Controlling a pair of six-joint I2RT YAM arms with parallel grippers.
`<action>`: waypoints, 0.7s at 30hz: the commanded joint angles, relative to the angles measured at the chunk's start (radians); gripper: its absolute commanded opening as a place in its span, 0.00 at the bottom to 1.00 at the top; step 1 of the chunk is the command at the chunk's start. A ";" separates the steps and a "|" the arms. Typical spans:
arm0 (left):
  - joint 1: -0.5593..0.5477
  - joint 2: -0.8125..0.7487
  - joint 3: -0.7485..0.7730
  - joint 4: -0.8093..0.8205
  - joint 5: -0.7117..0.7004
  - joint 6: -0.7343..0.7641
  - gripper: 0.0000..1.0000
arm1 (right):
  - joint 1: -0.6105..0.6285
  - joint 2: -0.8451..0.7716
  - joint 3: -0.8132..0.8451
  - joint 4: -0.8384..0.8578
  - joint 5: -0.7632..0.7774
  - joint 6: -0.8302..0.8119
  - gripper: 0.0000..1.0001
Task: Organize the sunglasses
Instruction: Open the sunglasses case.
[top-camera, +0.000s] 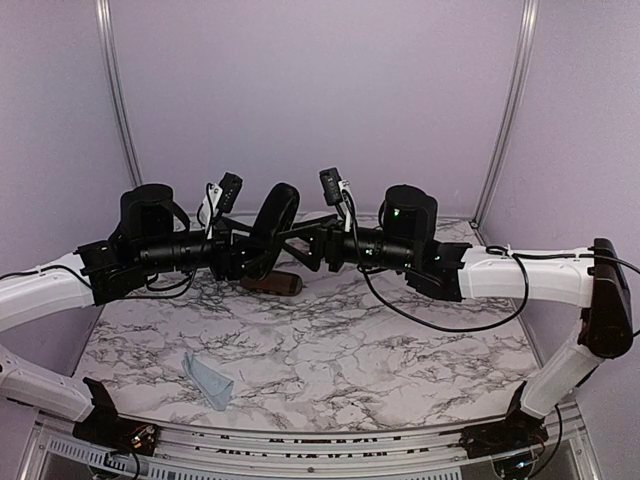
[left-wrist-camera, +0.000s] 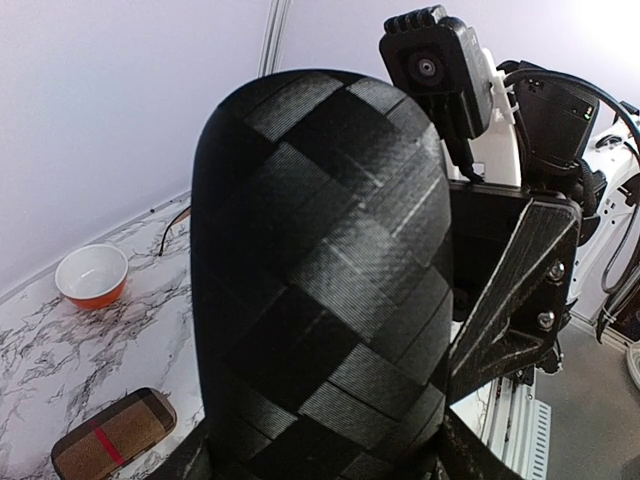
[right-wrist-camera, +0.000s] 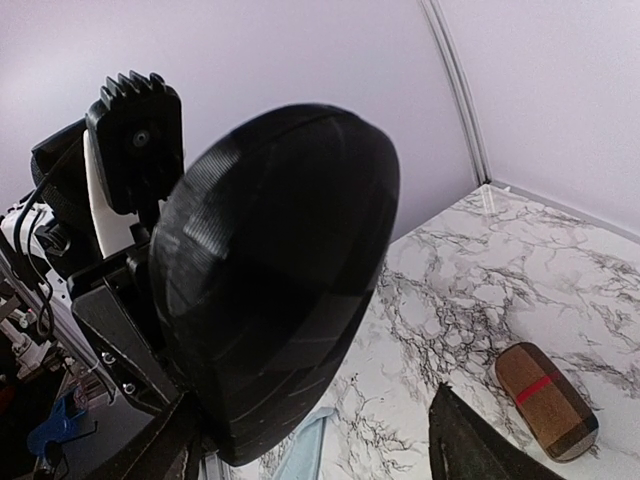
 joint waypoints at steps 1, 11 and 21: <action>-0.018 -0.041 -0.007 0.087 0.116 0.014 0.40 | -0.018 -0.022 0.016 -0.037 0.094 -0.007 0.75; -0.017 -0.058 -0.017 0.109 0.153 0.011 0.40 | -0.058 -0.057 -0.031 -0.072 0.115 0.009 0.75; -0.018 -0.062 -0.019 0.113 0.166 0.012 0.39 | -0.059 -0.002 0.039 -0.190 0.136 0.023 0.74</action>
